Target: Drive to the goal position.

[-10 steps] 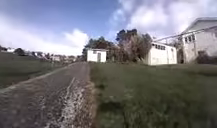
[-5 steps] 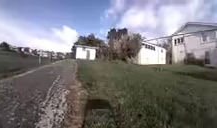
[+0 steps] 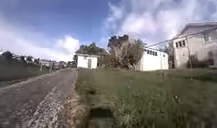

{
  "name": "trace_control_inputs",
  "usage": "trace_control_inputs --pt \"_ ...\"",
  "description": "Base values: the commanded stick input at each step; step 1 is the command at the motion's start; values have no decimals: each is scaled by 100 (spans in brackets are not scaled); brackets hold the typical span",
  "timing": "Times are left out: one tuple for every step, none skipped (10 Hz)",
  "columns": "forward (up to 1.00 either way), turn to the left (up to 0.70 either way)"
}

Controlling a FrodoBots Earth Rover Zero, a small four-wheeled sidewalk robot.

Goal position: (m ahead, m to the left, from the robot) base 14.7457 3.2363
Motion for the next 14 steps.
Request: trace_control_inputs --pt "70 0" --pt "70 0" --pt "70 0" --pt "70 0" --pt "70 0" --pt "70 0" --pt "70 0" --pt "70 0" --pt "70 0" --pt "70 0" --pt "70 0" --pt "70 0" --pt "70 0" --pt "70 0"
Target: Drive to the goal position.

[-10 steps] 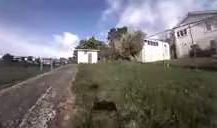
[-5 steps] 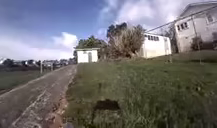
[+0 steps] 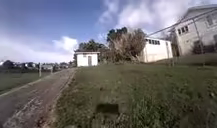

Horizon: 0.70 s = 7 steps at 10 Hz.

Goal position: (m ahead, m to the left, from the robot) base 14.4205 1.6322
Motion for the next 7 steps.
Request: trace_control_inputs --pt "70 0" --pt "70 0" --pt "70 0" --pt "70 0" --pt "70 0" --pt "70 0" --pt "70 0"
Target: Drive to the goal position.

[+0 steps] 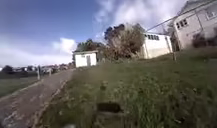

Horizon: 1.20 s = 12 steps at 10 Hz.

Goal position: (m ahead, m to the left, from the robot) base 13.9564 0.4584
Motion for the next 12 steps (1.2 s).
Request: trace_control_inputs --pt "70 0" --pt "70 0" --pt "70 0" --pt "70 0" --pt "70 0" --pt "70 0" --pt "70 0" --pt "70 0" --pt "70 0" --pt "70 0" --pt "70 0" --pt "70 0"
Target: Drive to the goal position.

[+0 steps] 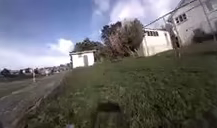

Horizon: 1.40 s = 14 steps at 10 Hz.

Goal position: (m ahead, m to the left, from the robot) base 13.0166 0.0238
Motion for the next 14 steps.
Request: trace_control_inputs --pt "70 0" --pt "70 0" --pt "70 0" --pt "70 0" --pt "70 0" --pt "70 0" --pt "70 0" --pt "70 0" --pt "70 0" --pt "70 0" --pt "70 0" --pt "70 0" --pt "70 0" --pt "70 0"
